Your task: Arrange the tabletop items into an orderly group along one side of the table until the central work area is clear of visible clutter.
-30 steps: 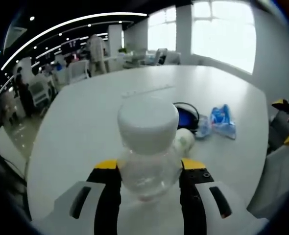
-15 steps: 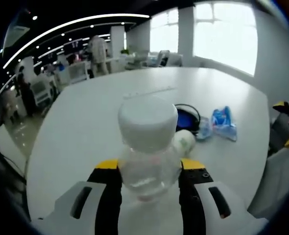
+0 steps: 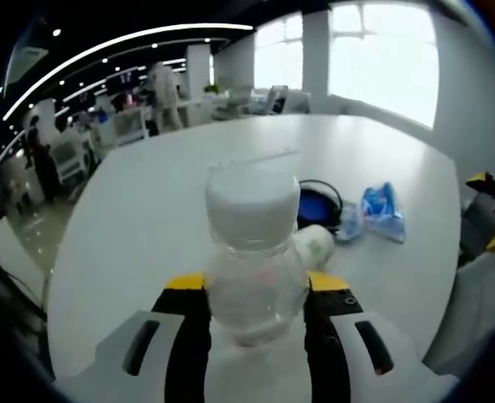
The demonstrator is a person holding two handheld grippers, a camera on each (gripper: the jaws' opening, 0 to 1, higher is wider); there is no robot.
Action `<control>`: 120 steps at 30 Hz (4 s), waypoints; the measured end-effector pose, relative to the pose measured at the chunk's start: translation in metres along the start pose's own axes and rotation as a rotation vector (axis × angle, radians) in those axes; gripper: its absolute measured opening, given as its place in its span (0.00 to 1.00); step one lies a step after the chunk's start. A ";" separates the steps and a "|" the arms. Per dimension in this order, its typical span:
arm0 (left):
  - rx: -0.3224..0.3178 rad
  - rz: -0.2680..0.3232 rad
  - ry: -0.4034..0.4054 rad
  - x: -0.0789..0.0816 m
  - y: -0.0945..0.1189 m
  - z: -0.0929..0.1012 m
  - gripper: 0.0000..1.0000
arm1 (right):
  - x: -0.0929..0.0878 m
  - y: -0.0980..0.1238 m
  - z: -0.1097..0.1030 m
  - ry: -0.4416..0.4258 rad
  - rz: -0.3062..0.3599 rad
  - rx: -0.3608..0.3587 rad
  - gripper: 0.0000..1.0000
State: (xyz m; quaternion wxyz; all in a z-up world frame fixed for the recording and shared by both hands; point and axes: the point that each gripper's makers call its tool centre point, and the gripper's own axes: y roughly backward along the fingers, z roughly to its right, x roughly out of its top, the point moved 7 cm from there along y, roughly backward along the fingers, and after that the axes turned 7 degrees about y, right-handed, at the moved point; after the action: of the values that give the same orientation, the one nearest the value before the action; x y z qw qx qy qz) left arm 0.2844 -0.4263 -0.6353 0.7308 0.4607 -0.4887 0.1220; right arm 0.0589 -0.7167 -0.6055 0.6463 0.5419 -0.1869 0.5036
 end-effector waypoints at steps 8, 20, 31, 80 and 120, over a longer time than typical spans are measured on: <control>-0.006 0.007 -0.023 0.011 -0.002 -0.007 0.39 | 0.000 0.000 0.000 -0.004 0.003 -0.002 0.84; 0.003 0.017 -0.029 0.028 -0.003 -0.020 0.39 | 0.001 0.001 0.001 -0.034 0.018 -0.003 0.89; 0.018 0.031 -0.014 0.042 -0.007 -0.035 0.39 | 0.002 0.000 0.003 -0.082 0.041 -0.004 1.00; 0.152 0.030 0.100 0.058 -0.051 -0.094 0.39 | -0.001 -0.001 0.001 -0.057 -0.005 0.010 0.93; 0.162 0.030 0.083 0.048 -0.057 -0.100 0.41 | -0.004 -0.002 0.001 -0.042 -0.028 0.008 0.89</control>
State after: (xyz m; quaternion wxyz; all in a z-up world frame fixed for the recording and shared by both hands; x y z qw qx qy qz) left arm 0.4040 -0.3906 -0.6370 0.7090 0.5053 -0.4533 0.1910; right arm 0.0589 -0.7188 -0.6093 0.6472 0.5574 -0.1910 0.4837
